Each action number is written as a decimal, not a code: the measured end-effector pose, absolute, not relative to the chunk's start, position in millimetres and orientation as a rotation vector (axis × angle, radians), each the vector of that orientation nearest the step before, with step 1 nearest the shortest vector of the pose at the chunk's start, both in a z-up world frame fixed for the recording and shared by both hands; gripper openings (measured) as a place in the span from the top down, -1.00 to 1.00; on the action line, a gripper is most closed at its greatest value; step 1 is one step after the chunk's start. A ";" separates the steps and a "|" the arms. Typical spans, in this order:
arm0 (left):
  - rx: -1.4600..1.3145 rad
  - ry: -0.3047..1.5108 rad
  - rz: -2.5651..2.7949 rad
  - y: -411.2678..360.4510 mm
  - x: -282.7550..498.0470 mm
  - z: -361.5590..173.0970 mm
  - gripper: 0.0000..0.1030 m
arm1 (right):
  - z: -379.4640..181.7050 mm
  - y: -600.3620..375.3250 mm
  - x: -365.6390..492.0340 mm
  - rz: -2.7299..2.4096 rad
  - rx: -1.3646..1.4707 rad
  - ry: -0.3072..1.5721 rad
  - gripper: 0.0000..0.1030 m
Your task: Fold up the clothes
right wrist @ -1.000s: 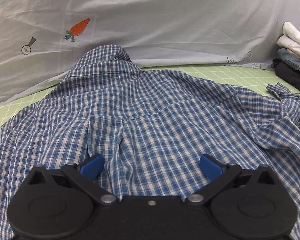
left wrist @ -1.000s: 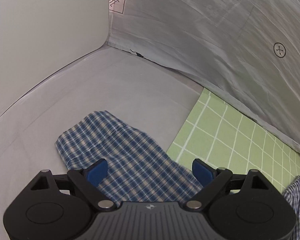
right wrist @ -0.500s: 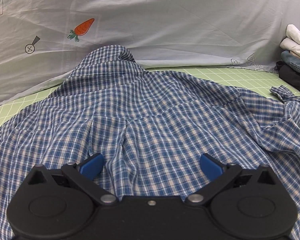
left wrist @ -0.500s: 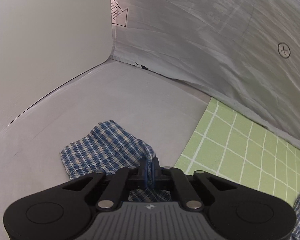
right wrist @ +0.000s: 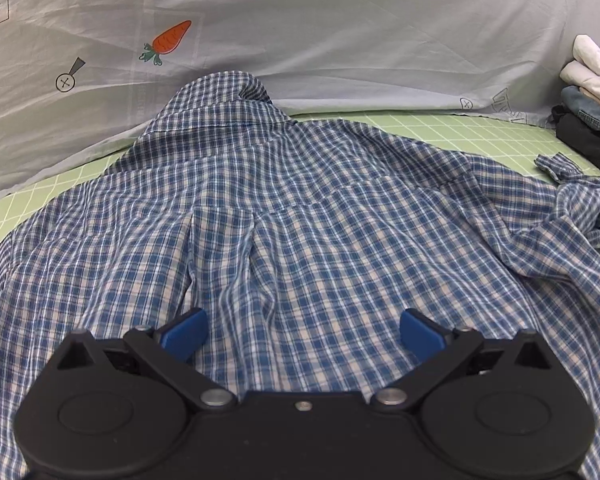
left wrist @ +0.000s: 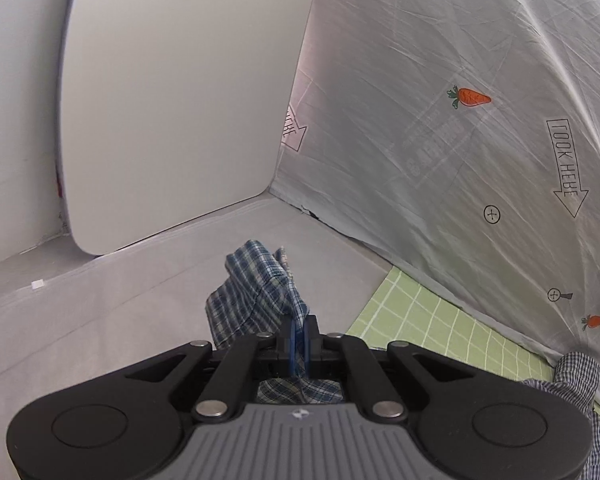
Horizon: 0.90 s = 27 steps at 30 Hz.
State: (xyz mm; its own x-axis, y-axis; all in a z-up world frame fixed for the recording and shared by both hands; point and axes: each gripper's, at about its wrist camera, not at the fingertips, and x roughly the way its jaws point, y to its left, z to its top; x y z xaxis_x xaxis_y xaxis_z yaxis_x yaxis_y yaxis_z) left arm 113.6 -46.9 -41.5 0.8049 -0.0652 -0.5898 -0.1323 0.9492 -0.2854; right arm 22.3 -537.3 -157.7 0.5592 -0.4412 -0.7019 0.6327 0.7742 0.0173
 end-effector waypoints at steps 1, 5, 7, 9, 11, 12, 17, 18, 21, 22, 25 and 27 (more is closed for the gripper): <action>-0.325 0.658 0.041 -47.3 102.6 -44.1 0.90 | -157.0 -535.1 18.8 -0.639 0.288 0.748 -1.00; -0.322 0.748 0.047 -44.5 60.5 -61.7 0.90 | -157.5 -522.4 2.6 -0.620 0.284 0.749 -1.00; -0.316 0.784 0.036 -49.9 46.0 -69.9 0.90 | -158.9 -516.8 -5.0 -0.608 0.267 0.745 -1.00; -0.323 0.815 0.019 -54.9 36.9 -77.1 0.89 | -160.4 -510.5 -12.6 -0.594 0.245 0.732 -1.00; -0.328 0.858 0.012 -58.7 32.7 -85.3 0.88 | -160.5 -506.4 -19.1 -0.586 0.237 0.726 -1.00; -0.330 0.884 0.008 -60.3 31.4 -89.9 0.88 | -160.6 -504.4 -22.3 -0.581 0.234 0.724 -1.00; -0.319 1.006 0.001 -65.7 24.3 -113.6 0.86 | -164.5 -495.6 -33.7 -0.552 0.208 0.689 -1.00; -0.316 1.014 -0.002 -66.1 23.5 -114.7 0.80 | -165.4 -494.5 -35.6 -0.548 0.202 0.679 -1.00; -0.304 1.022 -0.027 -66.7 24.5 -108.6 0.52 | -166.5 -492.6 -34.8 -0.547 0.199 0.674 -1.00; -0.301 1.015 -0.042 -67.0 24.8 -104.4 0.46 | -166.8 -492.3 -35.2 -0.547 0.199 0.674 -1.00; -0.282 0.963 -0.093 -68.0 24.6 -85.5 0.10 | -167.3 -491.9 -35.3 -0.546 0.200 0.673 -1.00; -0.262 0.930 -0.090 -66.6 26.5 -73.3 -0.15 | -167.3 -492.3 -35.3 -0.546 0.200 0.673 -1.00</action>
State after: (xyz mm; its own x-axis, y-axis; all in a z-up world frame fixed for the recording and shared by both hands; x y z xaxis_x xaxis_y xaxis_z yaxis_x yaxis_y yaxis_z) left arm 26.5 -66.6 -73.3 0.5966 -0.1887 -0.7801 -0.0364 0.9646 -0.2611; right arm -35.3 -492.3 -167.3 0.6486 -0.4142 -0.6385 0.5402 0.8415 0.0028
